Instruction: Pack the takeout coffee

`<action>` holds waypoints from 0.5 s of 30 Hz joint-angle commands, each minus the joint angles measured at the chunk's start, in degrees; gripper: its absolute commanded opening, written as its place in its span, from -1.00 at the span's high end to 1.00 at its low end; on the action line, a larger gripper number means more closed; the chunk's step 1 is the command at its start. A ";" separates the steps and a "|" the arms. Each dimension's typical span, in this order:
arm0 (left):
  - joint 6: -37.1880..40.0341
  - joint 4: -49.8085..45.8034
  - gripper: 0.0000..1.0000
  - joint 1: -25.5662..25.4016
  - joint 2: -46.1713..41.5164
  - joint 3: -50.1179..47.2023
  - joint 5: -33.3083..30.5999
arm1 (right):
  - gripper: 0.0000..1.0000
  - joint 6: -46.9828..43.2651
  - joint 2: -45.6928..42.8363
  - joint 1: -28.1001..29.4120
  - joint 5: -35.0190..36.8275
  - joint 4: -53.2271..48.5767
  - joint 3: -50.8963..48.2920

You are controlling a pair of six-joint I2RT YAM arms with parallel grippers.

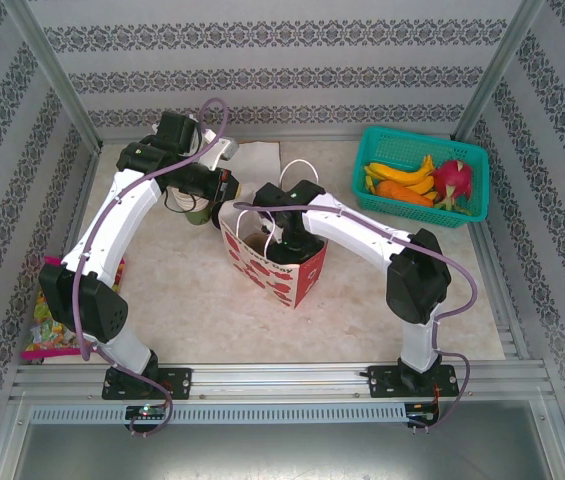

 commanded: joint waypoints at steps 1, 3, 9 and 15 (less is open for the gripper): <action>1.23 1.20 1.00 0.93 -1.84 0.32 0.70 | 0.11 0.50 -0.53 0.26 1.61 -0.39 -1.84; 1.23 1.30 1.00 0.93 -1.78 0.40 0.76 | 0.11 0.41 -0.21 0.25 1.92 -0.25 -2.24; 1.23 1.19 1.00 0.92 -1.81 0.40 0.86 | 0.11 0.24 0.73 0.25 2.25 0.27 -3.56; 1.23 1.14 1.00 0.89 -1.84 0.49 0.85 | 0.12 0.10 1.39 0.18 2.18 0.71 -4.31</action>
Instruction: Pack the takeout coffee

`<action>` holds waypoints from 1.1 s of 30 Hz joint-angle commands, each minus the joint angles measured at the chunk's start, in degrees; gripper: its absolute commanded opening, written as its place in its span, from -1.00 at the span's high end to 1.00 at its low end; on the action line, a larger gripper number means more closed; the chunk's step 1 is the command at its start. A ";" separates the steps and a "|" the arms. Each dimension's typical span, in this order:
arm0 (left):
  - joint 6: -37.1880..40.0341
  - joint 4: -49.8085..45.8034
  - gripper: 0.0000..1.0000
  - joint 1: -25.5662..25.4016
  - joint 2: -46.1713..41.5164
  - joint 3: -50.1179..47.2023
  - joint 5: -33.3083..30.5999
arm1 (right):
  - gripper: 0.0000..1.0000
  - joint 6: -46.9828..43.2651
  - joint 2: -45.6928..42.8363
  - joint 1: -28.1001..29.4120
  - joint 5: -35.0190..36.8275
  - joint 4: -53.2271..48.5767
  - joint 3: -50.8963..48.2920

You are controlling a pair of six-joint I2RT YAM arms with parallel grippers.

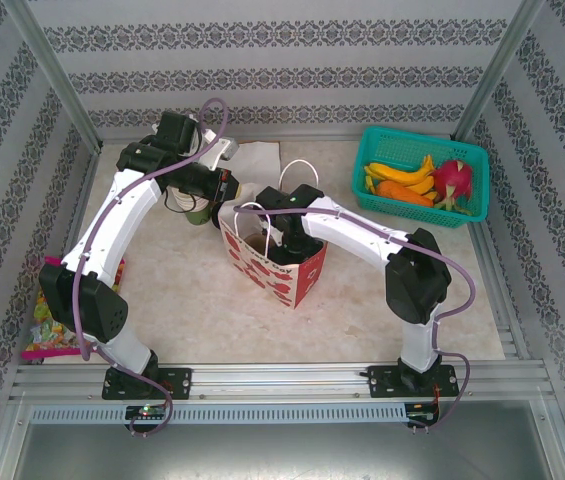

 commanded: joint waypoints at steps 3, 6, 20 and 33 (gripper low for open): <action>1.26 1.14 1.00 0.95 -1.77 0.49 0.93 | 0.12 -0.09 1.81 0.21 2.39 -1.58 -2.07; 1.23 1.12 1.00 0.89 -1.82 0.49 0.93 | 0.12 -0.27 2.34 0.16 2.58 -1.77 -2.22; 0.97 1.36 1.00 0.93 -1.65 0.49 1.56 | 0.12 -0.28 4.21 -0.01 2.24 -1.41 -3.49; 0.97 1.43 1.00 0.88 -1.67 0.66 1.72 | 0.13 1.20 5.83 -0.80 0.21 1.22 -6.99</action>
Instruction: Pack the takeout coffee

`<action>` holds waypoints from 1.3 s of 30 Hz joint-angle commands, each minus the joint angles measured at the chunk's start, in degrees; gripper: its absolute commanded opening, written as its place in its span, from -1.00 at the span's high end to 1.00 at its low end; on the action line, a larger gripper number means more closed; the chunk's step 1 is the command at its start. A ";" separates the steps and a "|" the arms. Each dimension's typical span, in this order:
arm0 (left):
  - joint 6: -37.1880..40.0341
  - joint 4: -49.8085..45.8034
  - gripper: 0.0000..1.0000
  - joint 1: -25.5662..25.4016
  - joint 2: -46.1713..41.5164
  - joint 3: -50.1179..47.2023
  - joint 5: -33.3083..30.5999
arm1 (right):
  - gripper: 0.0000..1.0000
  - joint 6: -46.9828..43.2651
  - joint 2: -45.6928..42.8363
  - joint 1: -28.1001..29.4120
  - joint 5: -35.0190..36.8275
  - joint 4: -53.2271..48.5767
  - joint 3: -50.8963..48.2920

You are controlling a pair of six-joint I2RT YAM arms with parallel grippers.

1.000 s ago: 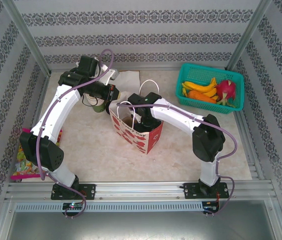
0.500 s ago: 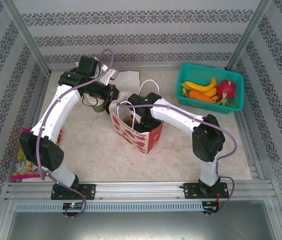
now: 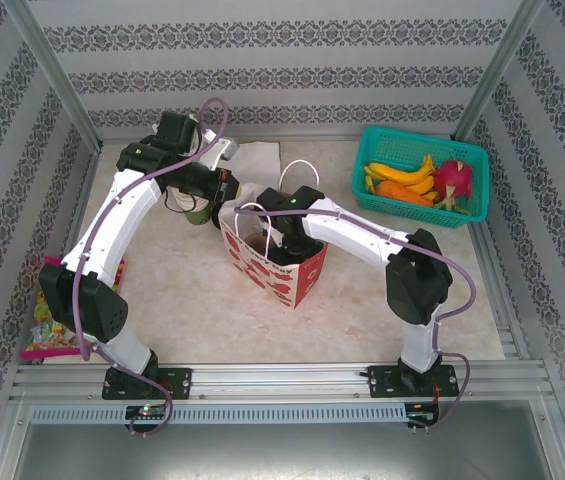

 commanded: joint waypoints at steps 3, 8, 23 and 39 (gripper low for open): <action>0.97 1.34 1.00 0.90 -1.67 0.76 1.25 | 0.14 1.16 6.83 -0.75 0.52 -0.05 -5.51; 0.97 1.22 1.00 0.95 -1.64 0.84 1.24 | 0.14 1.29 8.35 -0.84 1.75 0.34 -6.33; 0.37 1.29 1.00 0.91 -1.25 1.33 2.40 | 0.15 1.64 13.65 -0.84 3.94 3.98 -8.60; -0.67 1.05 1.00 0.64 -1.28 1.40 4.97 | 0.12 3.73 9.56 -0.81 4.00 0.18 -2.53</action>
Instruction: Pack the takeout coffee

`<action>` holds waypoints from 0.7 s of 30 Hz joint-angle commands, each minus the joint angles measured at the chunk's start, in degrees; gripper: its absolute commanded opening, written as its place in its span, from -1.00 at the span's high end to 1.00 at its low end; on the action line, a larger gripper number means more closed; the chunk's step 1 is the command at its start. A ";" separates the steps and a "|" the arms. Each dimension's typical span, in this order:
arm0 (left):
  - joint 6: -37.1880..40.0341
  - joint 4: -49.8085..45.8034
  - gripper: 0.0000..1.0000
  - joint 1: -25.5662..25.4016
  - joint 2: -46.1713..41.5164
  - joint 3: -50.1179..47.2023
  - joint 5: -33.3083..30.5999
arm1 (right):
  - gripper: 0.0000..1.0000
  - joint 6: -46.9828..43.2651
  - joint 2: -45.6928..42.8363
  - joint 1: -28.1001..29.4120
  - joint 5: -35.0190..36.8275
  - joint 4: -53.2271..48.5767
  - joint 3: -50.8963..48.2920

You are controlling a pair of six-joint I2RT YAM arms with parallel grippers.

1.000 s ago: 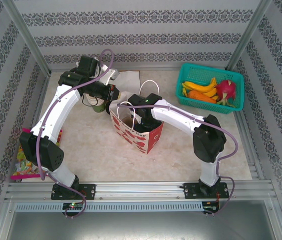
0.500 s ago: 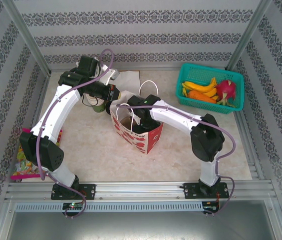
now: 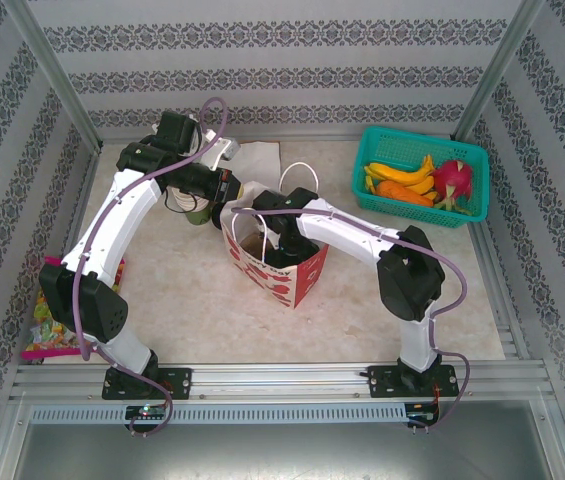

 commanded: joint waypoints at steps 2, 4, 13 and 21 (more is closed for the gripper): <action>-0.71 1.37 1.00 0.67 -1.57 0.77 2.55 | 0.12 2.46 9.12 -1.03 7.24 1.25 -4.91; -0.94 1.96 1.00 0.63 -2.01 -0.15 2.74 | 0.13 2.84 11.77 -1.49 6.64 3.30 -6.70; -1.38 2.45 1.00 0.59 -1.58 -1.20 3.55 | 0.13 3.40 14.34 -1.92 6.55 3.50 -7.44; -1.07 1.93 1.00 0.61 -1.76 -0.15 1.35 | -0.11 3.03 5.40 -1.90 1.66 0.88 -1.70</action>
